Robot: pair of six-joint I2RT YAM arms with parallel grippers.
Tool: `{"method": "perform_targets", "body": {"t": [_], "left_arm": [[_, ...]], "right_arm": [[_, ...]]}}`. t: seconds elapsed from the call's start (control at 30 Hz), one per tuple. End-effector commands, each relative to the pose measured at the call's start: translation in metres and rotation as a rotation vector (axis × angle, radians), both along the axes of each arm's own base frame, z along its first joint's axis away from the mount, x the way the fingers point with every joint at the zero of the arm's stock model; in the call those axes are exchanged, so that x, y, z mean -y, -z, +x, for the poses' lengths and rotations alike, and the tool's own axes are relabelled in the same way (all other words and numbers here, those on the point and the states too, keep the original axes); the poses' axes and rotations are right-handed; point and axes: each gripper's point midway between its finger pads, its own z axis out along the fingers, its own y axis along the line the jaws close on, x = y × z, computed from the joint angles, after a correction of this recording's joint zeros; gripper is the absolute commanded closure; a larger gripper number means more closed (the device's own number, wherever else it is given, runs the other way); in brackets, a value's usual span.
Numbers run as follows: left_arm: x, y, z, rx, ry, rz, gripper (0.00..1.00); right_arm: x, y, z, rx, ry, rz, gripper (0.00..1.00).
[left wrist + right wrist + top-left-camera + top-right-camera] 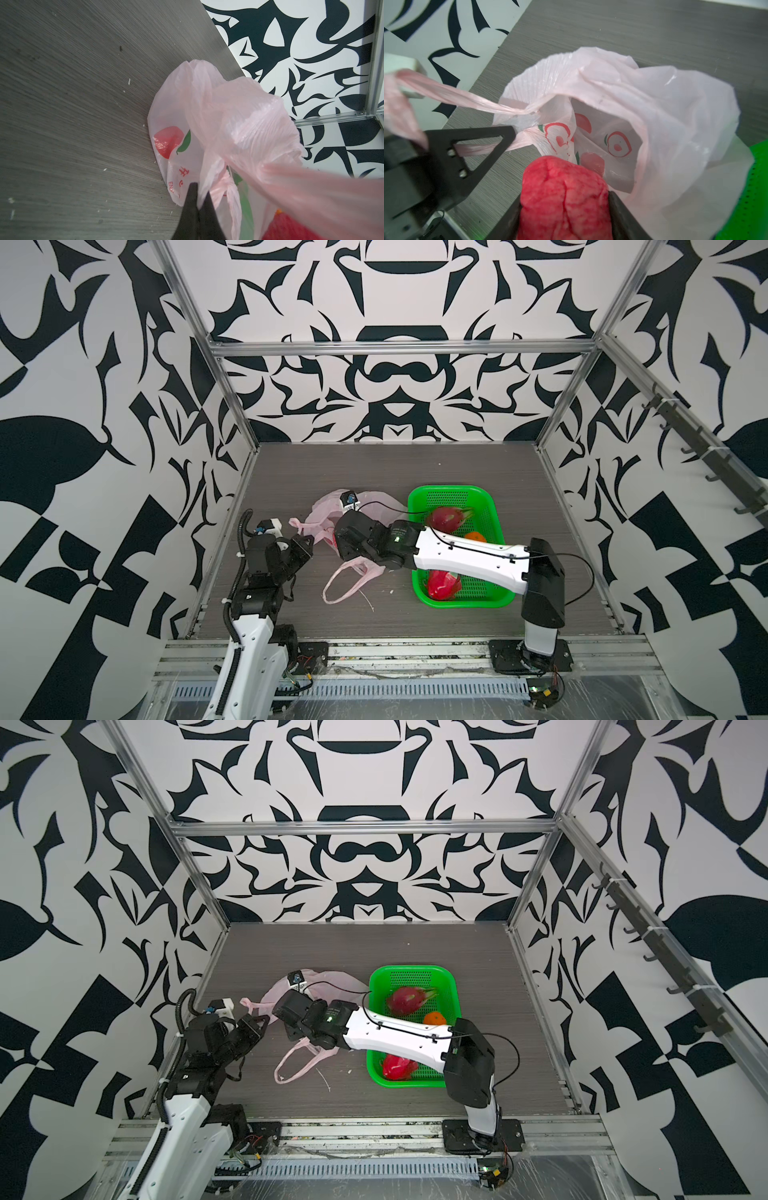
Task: Untie the knot of the plastic bag and take out the fruit
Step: 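Close the right gripper on the red fruit and pull it out, then carry the red fruit over the green basket and open the right gripper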
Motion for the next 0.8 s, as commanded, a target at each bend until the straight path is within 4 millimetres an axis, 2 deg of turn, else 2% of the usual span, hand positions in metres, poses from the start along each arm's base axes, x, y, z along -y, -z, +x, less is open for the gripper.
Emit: {"method": "perform_targets", "body": {"t": [0.0,0.17,0.43,0.57,0.77], "left_arm": [[-0.005,-0.022,0.01,0.069,-0.026,0.02,1.0],[-0.011,-0.023,0.017,0.087,-0.063,0.017,1.0],[-0.012,-0.027,0.029,0.097,-0.068,0.029,1.0],[-0.012,-0.027,0.034,0.098,-0.065,0.035,1.0],[-0.011,-0.026,0.044,0.091,-0.047,0.043,1.0]], "right_arm": [[0.0,-0.056,0.003,0.083,-0.013,0.085,0.51],[0.006,-0.075,0.004,0.123,-0.019,0.081,0.51],[0.037,-0.097,0.013,0.173,0.019,0.07,0.52],[0.064,-0.096,0.018,0.183,0.06,0.034,0.52],[0.115,-0.074,0.027,0.137,0.147,-0.016,0.52]]}}
